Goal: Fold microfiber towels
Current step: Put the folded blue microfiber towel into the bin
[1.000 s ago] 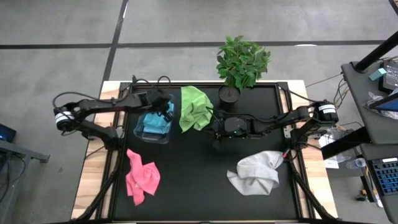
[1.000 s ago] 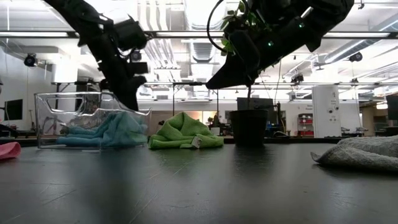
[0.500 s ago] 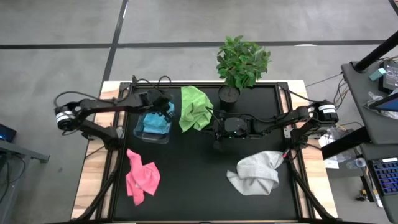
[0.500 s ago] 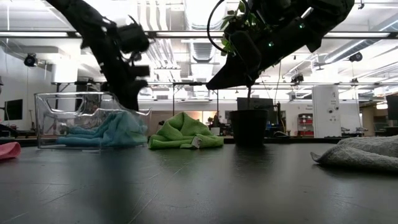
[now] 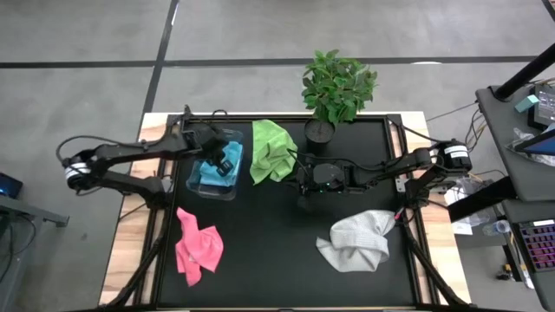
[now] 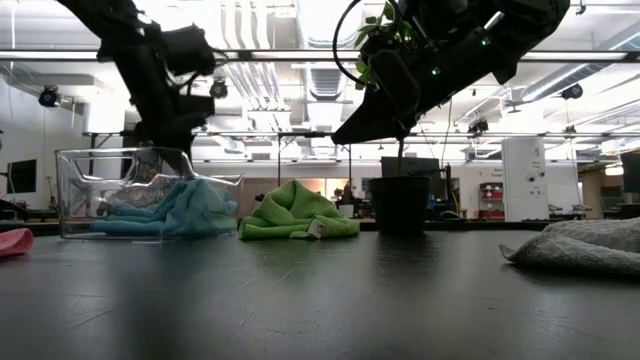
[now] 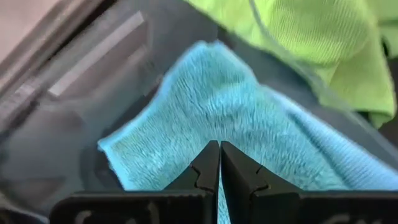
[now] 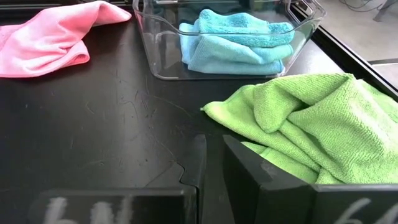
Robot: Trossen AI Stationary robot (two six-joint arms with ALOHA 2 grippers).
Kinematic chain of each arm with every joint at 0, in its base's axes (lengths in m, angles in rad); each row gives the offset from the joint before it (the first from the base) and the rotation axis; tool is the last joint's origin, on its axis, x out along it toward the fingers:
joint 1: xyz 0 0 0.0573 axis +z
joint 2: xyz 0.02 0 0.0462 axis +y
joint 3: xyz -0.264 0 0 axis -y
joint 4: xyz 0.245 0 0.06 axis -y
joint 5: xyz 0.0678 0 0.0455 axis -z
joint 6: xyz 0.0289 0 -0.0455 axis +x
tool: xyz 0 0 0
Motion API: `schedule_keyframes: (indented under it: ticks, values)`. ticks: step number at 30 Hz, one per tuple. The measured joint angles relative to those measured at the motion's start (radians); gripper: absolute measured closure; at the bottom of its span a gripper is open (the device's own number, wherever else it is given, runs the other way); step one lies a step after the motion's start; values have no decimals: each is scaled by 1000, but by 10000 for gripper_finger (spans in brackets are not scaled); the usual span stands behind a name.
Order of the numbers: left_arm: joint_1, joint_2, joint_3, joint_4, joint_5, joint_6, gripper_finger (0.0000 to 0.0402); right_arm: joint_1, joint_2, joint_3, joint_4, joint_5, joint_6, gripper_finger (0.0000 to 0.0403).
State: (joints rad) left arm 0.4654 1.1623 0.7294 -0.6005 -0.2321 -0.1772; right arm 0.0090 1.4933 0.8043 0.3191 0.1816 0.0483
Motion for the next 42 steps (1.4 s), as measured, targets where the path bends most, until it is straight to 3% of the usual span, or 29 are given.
schedule_keyframes:
  ticks: [21, 37, 42]
  values:
    - [0, 281, -35, 16, -143, -123, 402, 0, 0, 0, 0, 0, 3, 359]
    - [-3, 154, -35, -47, -135, -158, 401, 0, 1, 0, 0, 0, 3, 359]
    - [-3, 73, -35, -46, -19, -146, 402, 0, 1, 0, 0, 0, 3, 359]
